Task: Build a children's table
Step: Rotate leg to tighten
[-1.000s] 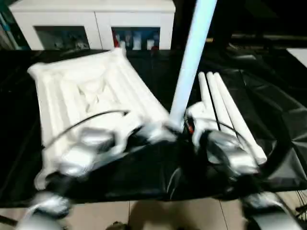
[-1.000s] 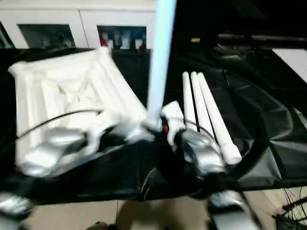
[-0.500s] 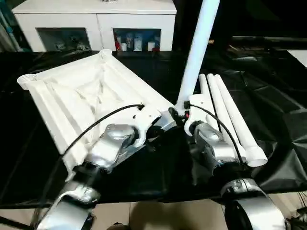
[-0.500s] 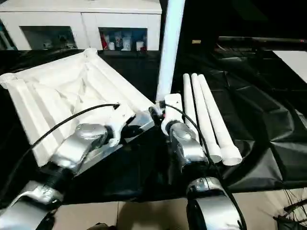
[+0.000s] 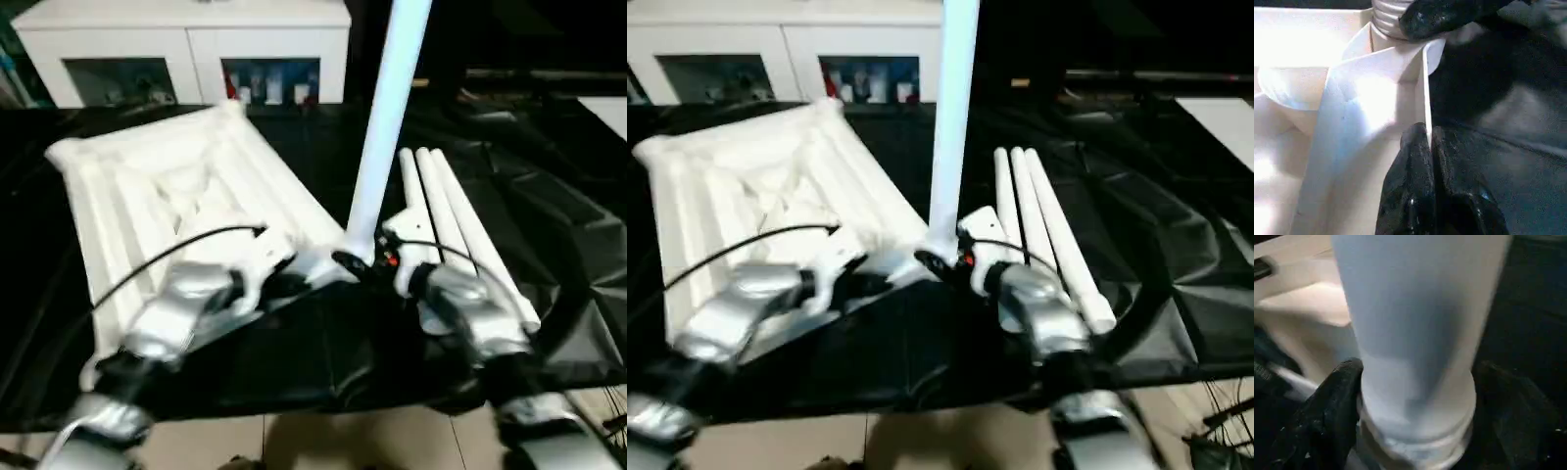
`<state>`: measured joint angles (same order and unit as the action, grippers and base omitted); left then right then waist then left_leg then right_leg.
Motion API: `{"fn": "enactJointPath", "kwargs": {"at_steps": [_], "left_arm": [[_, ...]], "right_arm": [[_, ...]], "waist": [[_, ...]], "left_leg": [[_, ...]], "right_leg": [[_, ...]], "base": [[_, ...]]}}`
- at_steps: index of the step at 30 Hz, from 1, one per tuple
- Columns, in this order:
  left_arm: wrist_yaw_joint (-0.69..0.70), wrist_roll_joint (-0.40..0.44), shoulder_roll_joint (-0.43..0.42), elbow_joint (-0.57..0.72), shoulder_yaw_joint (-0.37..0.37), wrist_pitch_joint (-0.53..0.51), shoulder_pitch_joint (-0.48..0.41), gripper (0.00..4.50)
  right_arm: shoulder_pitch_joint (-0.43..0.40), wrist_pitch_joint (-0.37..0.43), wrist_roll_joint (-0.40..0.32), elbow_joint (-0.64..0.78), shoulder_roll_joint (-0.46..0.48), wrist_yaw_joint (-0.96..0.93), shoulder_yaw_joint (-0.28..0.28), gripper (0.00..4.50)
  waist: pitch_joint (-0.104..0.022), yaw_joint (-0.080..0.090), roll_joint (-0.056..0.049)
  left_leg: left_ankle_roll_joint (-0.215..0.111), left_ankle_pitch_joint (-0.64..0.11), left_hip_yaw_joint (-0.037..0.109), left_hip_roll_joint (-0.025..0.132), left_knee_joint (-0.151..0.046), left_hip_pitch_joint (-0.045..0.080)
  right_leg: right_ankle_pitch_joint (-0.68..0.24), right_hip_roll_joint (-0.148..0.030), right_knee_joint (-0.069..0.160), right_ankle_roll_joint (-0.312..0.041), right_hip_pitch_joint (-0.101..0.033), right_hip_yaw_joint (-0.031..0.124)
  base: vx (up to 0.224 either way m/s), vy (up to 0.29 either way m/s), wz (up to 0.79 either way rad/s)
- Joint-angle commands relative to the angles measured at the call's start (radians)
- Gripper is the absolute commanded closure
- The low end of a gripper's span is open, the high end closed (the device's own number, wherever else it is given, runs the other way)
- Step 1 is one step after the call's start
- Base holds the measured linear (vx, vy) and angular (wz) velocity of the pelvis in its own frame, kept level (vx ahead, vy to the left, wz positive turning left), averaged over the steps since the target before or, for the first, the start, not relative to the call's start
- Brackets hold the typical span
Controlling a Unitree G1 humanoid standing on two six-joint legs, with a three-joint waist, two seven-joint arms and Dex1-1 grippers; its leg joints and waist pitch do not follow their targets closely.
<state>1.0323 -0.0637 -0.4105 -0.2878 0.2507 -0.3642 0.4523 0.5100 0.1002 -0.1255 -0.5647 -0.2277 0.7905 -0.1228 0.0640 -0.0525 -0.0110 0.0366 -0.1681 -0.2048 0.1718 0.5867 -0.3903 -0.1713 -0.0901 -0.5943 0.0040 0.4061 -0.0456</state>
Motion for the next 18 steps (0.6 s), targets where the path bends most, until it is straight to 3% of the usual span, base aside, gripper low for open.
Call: {"fn": "enactJointPath", "kwargs": {"at_steps": [1, 7, 18], "left_arm": [[0.074, -0.063, -0.009, 0.063, -0.003, 0.014, 0.008, 4.50], [0.094, -0.061, -0.026, 0.055, -0.007, 0.025, 0.009, 4.50], [0.104, -0.072, -0.030, 0.057, -0.010, 0.022, 0.008, 4.50]], "right_arm": [[-0.002, 0.011, -0.005, 0.016, -0.023, 0.043, -0.007, 0.73], [-0.004, 0.024, -0.006, 0.029, -0.038, 0.088, -0.027, 0.73], [-0.012, 0.039, -0.009, 0.031, -0.043, 0.121, -0.030, 1.63]], "waist": [[-0.069, -0.002, -0.001], [-0.069, -0.010, -0.001], [-0.071, -0.012, 0.001]], "left_leg": [[-0.043, -0.253, 0.027, 0.059, -0.076, 0.027], [-0.040, -0.244, 0.026, 0.060, -0.074, 0.029], [-0.051, -0.213, 0.026, 0.058, -0.070, 0.026]], "right_leg": [[-0.174, -0.053, 0.058, -0.254, -0.038, 0.038], [-0.168, -0.054, 0.056, -0.261, -0.037, 0.039], [-0.150, -0.055, 0.051, -0.264, -0.041, 0.037]], "base": [[0.000, 0.000, 0.00], [0.000, 0.000, 0.00], [0.000, 0.000, 0.00]]}}
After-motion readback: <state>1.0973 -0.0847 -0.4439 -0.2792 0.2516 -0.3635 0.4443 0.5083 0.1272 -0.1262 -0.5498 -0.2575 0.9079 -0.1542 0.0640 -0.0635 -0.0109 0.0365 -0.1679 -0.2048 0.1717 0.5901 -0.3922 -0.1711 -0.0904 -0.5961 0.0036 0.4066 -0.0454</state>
